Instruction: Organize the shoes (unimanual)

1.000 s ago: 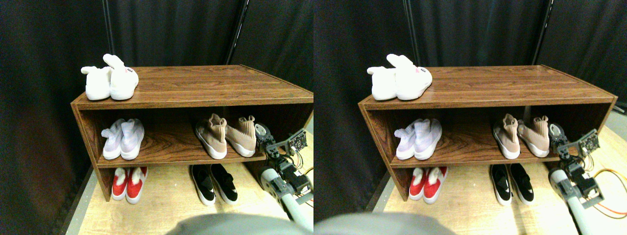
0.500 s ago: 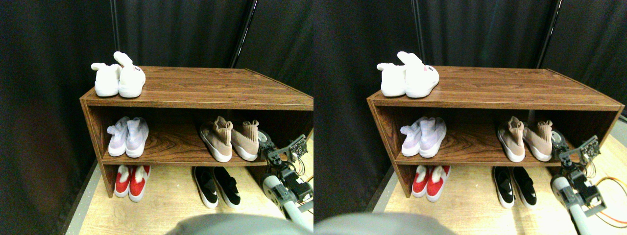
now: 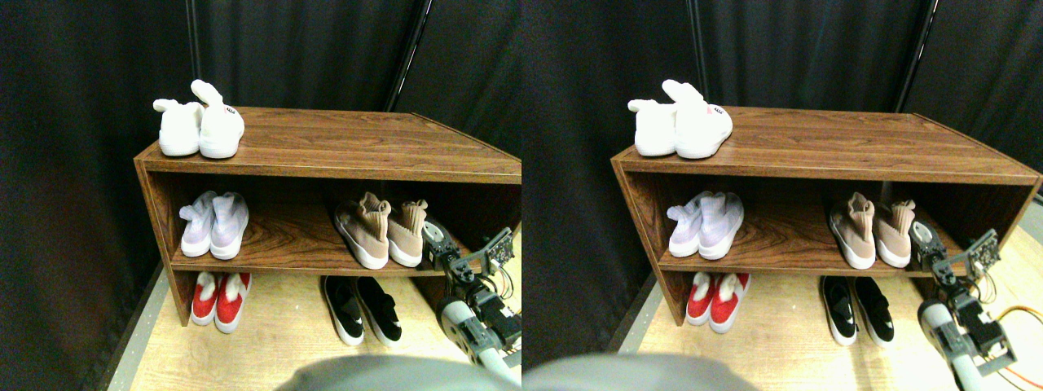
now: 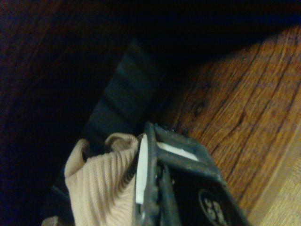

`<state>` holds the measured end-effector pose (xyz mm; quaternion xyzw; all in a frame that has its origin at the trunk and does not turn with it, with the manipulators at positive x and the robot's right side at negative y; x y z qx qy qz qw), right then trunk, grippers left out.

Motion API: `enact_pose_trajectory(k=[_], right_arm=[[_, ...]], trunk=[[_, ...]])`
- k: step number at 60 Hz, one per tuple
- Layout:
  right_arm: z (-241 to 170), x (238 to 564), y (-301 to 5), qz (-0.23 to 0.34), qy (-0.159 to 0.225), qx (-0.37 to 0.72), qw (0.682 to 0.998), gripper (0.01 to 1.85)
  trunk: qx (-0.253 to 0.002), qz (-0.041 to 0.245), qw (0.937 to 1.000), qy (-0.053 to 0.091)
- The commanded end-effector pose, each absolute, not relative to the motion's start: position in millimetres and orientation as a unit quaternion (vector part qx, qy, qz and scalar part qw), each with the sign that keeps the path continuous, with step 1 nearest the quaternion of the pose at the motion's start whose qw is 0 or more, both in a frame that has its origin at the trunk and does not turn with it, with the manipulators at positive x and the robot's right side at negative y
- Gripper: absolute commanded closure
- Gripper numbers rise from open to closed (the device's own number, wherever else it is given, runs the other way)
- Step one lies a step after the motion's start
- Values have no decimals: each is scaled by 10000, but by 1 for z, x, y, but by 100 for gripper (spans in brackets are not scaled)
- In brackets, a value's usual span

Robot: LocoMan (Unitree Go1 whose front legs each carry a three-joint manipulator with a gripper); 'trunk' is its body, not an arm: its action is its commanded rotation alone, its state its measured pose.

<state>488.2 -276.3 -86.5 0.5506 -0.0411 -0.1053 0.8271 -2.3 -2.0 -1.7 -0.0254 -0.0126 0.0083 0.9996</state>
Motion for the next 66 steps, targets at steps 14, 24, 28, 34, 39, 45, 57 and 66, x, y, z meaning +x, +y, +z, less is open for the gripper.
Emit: enact_pose_trajectory(k=[14,24,28,34,39,45,57,66], right_arm=[[-77,486,-262,-651,-474,5602,8245,180],[-76,485,-255,-586,-424,5598,8255,180],[-76,485,-253,-553,-431,5520,8309,180],[-76,484,-253,-582,-471,5497,8320,180],[-76,484,-257,-664,-499,5548,8278,180],[-75,484,-263,-704,-519,5339,8410,180],[-70,483,-268,-829,-614,5444,8325,180],[-67,480,-271,-773,-810,5223,8454,180]], trunk=[[-317,158,9994,-59],[-333,164,9993,-44],[-338,166,9993,-48],[-341,163,9993,-43],[-341,163,9993,-43],[-341,163,9993,-43],[-269,79,9996,-64],[-216,3,9997,-65]])
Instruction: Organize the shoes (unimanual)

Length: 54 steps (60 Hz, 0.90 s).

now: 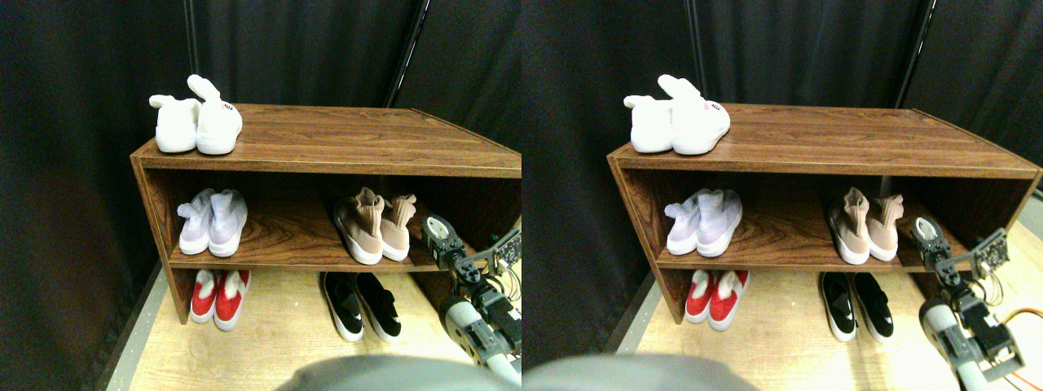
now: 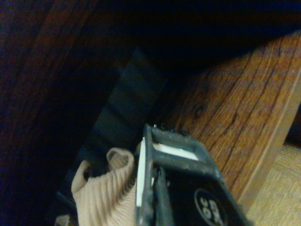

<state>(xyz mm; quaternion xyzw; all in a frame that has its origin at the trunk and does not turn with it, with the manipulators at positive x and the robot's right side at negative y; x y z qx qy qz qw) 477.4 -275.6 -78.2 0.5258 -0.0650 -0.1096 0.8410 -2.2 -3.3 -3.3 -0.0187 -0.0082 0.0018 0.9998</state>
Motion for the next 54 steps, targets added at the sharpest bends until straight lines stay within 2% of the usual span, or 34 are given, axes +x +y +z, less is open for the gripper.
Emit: enact_pose_trajectory(k=[1,6,20,35,54], right_arm=[[-66,479,-272,-626,-843,5138,8514,180],[-59,472,-275,-587,-1015,4858,8662,180],[-40,446,-270,-383,-1278,4971,8574,180],[-24,416,-268,283,-1429,4714,8698,180],[-32,380,-267,529,-1575,4985,8508,180]], trunk=[[-216,3,9997,-65],[-191,-52,9998,-61],[-141,-166,9997,-100],[-122,-231,9996,-114],[-135,-200,9997,7]])
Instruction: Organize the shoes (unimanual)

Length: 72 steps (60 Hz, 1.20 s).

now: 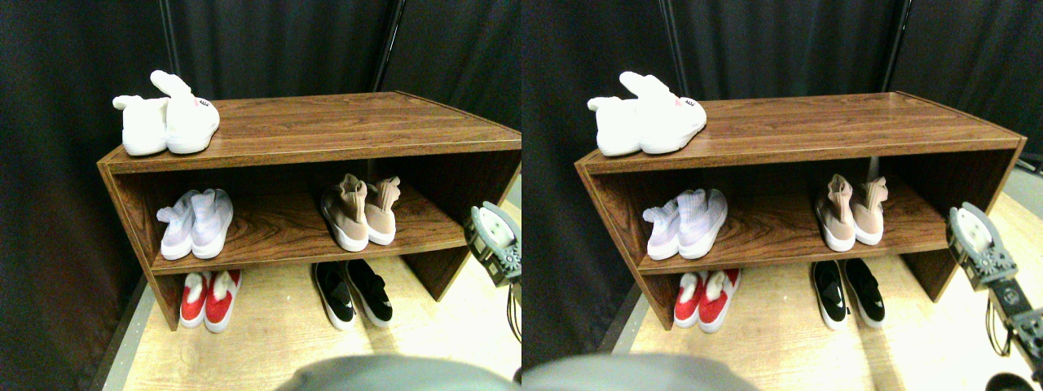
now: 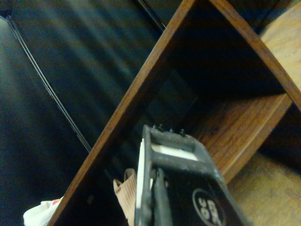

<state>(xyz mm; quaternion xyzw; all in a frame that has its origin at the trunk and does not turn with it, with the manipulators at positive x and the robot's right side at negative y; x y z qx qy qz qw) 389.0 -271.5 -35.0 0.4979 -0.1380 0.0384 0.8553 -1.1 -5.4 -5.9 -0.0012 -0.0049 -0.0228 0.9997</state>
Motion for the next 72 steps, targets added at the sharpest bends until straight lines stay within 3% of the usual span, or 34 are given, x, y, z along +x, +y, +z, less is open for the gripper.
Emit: enact_pose_trajectory(k=[1,16,20,34,46,72], right_arm=[[-33,379,-267,522,-1570,4993,8505,180],[-61,372,-273,561,-1378,5129,8454,180],[-71,374,-275,641,-1155,5262,8400,180],[-117,382,-275,19,-715,5793,8120,180],[-151,396,-284,-35,-349,5887,8076,180],[-202,442,-303,-862,-154,6268,7743,180]], trunk=[[-135,-200,9997,7],[-137,-132,9997,176],[-137,-105,9996,224],[-163,-39,9993,331],[-201,-12,9991,369],[-297,69,9988,379]])
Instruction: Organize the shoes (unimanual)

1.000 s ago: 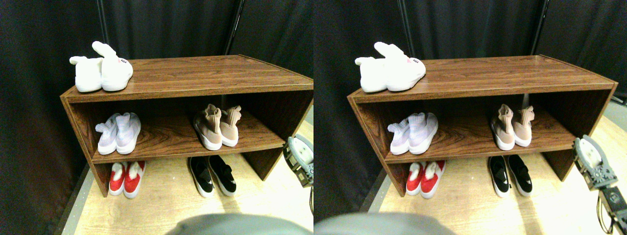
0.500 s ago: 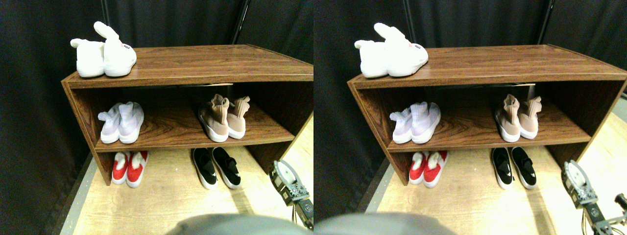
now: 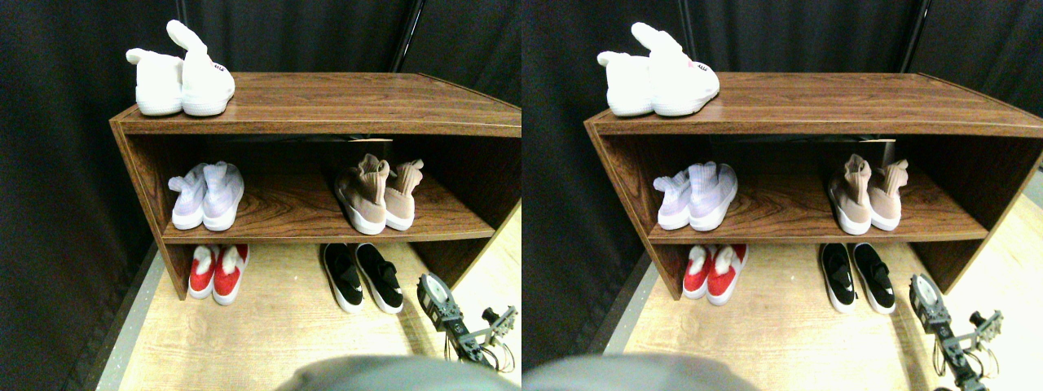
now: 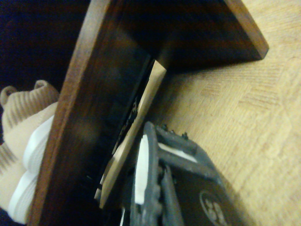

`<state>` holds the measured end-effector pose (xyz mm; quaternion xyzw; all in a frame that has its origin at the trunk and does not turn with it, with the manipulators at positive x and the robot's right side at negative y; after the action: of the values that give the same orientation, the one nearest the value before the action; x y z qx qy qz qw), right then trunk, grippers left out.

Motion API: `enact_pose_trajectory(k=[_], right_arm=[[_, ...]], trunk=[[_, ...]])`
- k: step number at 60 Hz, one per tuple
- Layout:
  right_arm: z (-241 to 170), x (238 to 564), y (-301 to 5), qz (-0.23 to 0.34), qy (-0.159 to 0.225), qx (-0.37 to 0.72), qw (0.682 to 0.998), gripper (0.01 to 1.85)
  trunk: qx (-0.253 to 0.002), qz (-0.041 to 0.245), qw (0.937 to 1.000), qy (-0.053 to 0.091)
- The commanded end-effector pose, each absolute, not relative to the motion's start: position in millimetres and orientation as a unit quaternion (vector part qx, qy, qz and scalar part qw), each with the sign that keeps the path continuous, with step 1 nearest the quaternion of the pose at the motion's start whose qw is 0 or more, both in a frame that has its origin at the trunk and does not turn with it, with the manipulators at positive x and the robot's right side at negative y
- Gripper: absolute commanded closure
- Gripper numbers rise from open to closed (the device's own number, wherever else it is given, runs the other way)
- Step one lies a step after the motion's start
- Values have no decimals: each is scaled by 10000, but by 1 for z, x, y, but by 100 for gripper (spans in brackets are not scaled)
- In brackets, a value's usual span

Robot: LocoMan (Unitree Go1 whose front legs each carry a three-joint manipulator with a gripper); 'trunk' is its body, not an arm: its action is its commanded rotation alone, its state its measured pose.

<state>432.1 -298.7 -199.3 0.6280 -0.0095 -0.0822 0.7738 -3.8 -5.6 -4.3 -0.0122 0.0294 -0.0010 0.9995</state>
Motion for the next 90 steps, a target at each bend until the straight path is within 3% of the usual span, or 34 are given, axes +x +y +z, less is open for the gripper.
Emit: enact_pose_trajectory(k=[1,19,25,30,43,59,90], right_arm=[[-202,442,-303,-862,-154,6268,7743,180],[-214,472,-313,-1214,-191,6178,7767,180],[-215,478,-316,-1436,-301,6195,7712,180],[-216,481,-315,-1547,-180,6323,7589,180],[-226,484,-307,-1542,-15,6183,7707,180],[-233,488,-288,-1348,277,6374,7581,180],[-230,483,-276,-1261,213,6407,7570,180]], trunk=[[-297,69,9988,379],[-341,166,9985,401],[-344,178,9984,406],[-354,201,9983,412],[-400,283,9979,432],[-451,354,9973,449],[-459,352,9973,451]])
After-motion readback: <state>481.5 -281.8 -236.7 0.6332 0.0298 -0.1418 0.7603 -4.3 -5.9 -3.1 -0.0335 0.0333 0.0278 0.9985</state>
